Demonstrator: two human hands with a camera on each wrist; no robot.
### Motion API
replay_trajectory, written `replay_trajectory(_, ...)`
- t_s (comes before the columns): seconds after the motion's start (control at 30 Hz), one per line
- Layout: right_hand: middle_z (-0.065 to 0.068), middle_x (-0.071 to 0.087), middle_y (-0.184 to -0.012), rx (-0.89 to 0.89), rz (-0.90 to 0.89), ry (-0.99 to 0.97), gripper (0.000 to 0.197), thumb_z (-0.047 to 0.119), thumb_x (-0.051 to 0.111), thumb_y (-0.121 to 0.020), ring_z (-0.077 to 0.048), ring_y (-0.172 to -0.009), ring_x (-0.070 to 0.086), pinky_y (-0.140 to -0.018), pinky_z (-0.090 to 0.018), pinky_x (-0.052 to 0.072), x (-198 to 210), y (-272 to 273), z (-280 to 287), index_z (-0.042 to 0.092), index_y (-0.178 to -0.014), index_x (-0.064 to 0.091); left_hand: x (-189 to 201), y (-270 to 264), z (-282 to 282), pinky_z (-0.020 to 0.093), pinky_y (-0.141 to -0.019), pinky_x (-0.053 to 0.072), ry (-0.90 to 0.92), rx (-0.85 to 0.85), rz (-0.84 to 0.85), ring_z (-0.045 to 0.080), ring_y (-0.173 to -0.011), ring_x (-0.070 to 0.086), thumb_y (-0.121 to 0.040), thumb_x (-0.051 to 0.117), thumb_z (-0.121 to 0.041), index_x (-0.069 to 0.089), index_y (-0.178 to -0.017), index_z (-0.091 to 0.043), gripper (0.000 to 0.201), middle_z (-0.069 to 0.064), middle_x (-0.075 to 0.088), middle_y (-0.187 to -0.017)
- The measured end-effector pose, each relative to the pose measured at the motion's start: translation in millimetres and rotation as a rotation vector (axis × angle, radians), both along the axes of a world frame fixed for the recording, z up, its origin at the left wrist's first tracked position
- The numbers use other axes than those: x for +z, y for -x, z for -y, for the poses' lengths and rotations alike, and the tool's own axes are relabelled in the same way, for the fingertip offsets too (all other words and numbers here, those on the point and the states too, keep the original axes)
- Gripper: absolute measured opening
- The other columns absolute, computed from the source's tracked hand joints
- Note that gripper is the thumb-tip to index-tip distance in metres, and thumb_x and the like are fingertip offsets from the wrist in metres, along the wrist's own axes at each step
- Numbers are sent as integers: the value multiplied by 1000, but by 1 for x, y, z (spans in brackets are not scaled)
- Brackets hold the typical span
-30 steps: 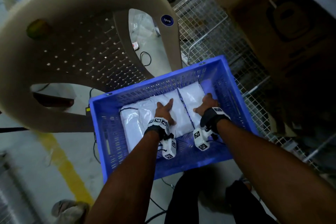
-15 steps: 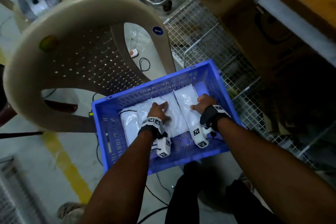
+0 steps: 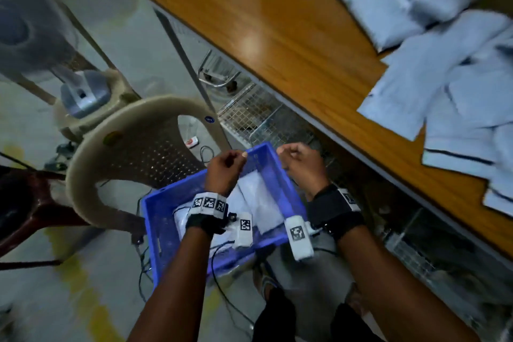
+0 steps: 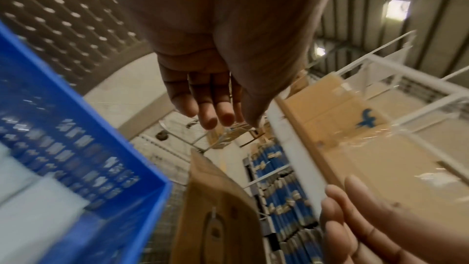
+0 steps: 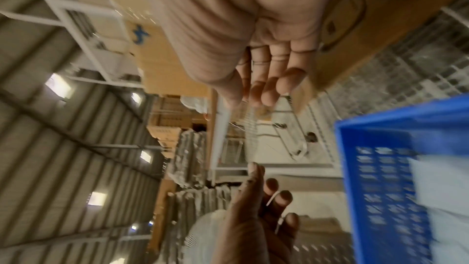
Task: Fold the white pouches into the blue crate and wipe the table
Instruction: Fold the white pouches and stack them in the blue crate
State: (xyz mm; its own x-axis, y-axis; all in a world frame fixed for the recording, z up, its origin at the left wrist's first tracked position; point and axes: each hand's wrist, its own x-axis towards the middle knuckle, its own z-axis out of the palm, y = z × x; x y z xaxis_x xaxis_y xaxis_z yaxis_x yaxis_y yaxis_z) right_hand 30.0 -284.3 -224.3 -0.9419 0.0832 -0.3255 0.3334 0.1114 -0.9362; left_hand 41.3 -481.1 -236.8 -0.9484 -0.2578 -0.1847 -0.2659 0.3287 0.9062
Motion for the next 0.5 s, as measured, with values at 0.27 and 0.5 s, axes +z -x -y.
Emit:
replay_trajectory(0.27,7,71,-83,-170,-304,-89,17,44,70,-86,-14,-82,68,-74,-33,56,148,-25,-140,27,-88,70,127,28,-124,34,-71,56,-2,-160,-211,14,-72,67,-88,74,-26,72,-82,-24,7,7,74,-79)
replay_trajectory(0.5,5,71,-87,-348,-240,-279,20,44,71,-85,-15,-81,68,-76,-39,57,153,-35,-246,25,-89,69,158,57,-217,31,-71,52,112,-245,-164,19,-78,67,-86,75,-31,71,-84,-14,18,6,72,-81)
